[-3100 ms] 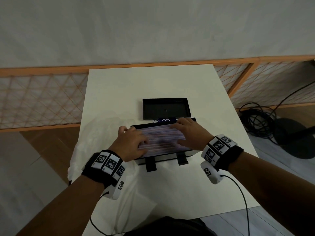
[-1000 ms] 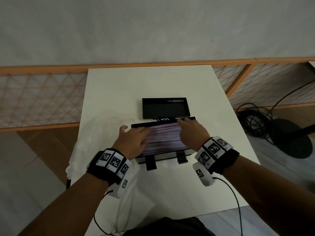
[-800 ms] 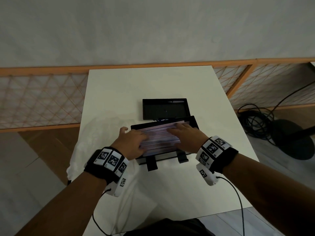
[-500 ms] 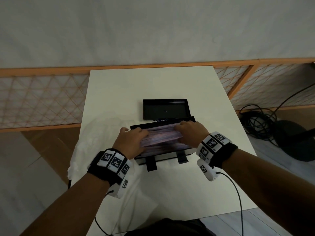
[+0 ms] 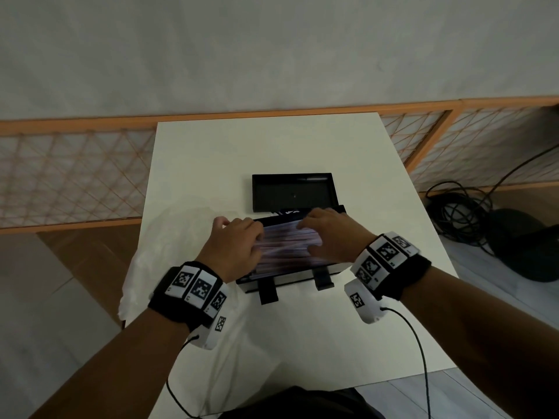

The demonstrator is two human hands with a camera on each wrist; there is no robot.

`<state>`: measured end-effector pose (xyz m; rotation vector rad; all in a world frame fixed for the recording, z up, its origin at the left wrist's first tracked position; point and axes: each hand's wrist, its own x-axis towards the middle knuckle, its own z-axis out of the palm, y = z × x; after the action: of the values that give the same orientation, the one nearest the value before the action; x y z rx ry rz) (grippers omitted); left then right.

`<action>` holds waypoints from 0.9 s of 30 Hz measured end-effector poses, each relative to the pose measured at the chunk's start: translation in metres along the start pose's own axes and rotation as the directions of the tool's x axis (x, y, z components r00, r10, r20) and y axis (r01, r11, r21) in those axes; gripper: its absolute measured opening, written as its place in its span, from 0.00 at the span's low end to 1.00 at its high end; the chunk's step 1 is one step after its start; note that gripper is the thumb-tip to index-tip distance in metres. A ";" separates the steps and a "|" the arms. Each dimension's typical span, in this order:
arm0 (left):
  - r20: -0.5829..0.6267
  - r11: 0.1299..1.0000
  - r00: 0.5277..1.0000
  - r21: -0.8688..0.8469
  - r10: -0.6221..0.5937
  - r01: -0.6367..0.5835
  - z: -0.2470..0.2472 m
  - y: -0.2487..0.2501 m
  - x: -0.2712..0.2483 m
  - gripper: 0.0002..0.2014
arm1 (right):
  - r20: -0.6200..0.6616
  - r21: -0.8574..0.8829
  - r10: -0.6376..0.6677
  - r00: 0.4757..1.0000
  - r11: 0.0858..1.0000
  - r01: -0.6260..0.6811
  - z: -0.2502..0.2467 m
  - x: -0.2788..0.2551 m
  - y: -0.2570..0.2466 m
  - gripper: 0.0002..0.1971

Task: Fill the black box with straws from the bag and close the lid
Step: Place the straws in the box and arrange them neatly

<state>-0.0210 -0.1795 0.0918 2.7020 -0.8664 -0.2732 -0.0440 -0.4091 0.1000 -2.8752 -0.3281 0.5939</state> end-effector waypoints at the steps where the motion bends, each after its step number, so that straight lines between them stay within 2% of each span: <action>1: 0.028 0.999 1.000 -0.032 -0.001 0.002 -0.001 0.002 0.003 0.11 | 0.010 -0.032 0.005 1.000 0.999 -0.005 -0.001 0.001 -0.001 0.29; 4: 0.152 0.994 0.988 -0.109 -0.010 0.027 0.000 0.007 0.010 0.16 | 0.115 -0.078 0.008 0.993 0.997 0.001 0.004 0.006 -0.006 0.35; 7: 0.308 1.000 0.951 0.029 -0.017 0.009 0.006 0.009 0.011 0.17 | 0.172 0.027 -0.038 0.984 0.999 0.034 0.005 0.010 -0.009 0.35; 10: 0.299 1.000 0.954 0.029 -0.020 0.012 0.010 0.002 0.011 0.18 | 0.095 0.071 -0.026 0.995 0.997 0.019 -0.002 0.010 -0.001 0.37; 13: 0.290 1.000 0.957 -0.022 0.012 -0.006 0.015 -0.002 0.011 0.27 | 0.146 -0.059 0.013 0.989 0.998 -0.004 -0.001 0.008 0.008 0.40; 16: 0.300 0.996 0.954 0.078 0.019 -0.045 0.018 0.000 0.014 0.30 | 0.167 -0.124 0.019 0.986 0.992 0.002 0.004 0.009 0.010 0.38; 19: 0.278 0.994 0.961 0.107 -0.009 -0.021 0.019 0.001 0.015 0.29 | 0.079 -0.173 -0.002 0.997 0.985 0.015 0.004 0.010 0.011 0.34; 22: 0.244 1.000 0.970 -0.006 0.003 -0.001 0.018 0.000 0.014 0.32 | 0.005 -0.165 -0.031 1.000 0.986 0.031 0.003 0.003 0.014 0.35; 24: 0.239 0.999 0.971 -0.043 0.024 -0.014 0.016 0.000 0.013 0.28 | 0.001 -0.125 -0.027 1.000 0.992 0.027 0.004 0.000 0.014 0.33; 27: 0.294 0.994 0.954 0.061 0.065 -0.087 0.013 0.001 0.013 0.20 | 0.080 -0.074 -0.032 0.996 0.997 0.038 0.008 0.004 0.010 0.24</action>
<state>-0.0149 -0.1910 0.0789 2.7292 -1.0785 -0.6481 -0.0415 -0.4165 0.0892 -2.9166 -0.4202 0.7048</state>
